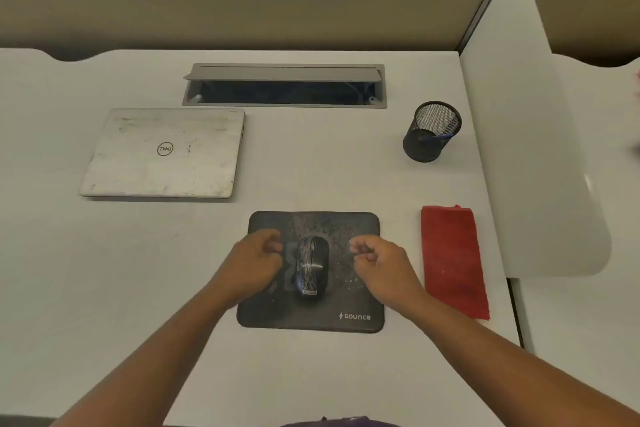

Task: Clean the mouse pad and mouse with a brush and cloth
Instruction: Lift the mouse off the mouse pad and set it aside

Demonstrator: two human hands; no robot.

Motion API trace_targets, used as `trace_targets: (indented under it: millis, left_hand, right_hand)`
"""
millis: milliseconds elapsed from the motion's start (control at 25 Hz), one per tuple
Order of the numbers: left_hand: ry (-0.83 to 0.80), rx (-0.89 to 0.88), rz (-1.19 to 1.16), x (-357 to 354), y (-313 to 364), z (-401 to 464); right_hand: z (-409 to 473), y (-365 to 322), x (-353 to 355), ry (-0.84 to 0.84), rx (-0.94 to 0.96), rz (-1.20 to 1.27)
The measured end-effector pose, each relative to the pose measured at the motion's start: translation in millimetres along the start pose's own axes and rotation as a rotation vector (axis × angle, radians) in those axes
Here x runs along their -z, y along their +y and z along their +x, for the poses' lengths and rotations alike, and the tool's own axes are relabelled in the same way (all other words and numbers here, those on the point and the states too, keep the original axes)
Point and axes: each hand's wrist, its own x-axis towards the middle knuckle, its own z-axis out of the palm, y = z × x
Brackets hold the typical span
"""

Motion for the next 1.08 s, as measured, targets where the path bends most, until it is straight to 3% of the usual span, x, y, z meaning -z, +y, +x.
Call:
trace_targets:
  millis: [120,280,800,1080]
  left_hand:
    - [0.031,0.084,-0.249,-16.0,-3.1,-7.0]
    - [0.024,0.190,-0.453,-26.5,-6.2,-10.6]
    - [0.052,0.215,-0.566,-39.2,-7.8,-20.9]
    - [0.113,0.200,-0.556,-10.0,-23.9,-31.5]
  right_hand:
    - [-2.6,-4.5,-19.3,-0.028,-0.168,0.246]
    - [-8.5,-8.3,-36.2,-0.059,-0.266,0.347]
    - [-17.0,-22.1,-46.7,-0.030,-0.243,0.293]
    - [-21.1,-49.1,-74.9,-0.069,-0.205,0.289]
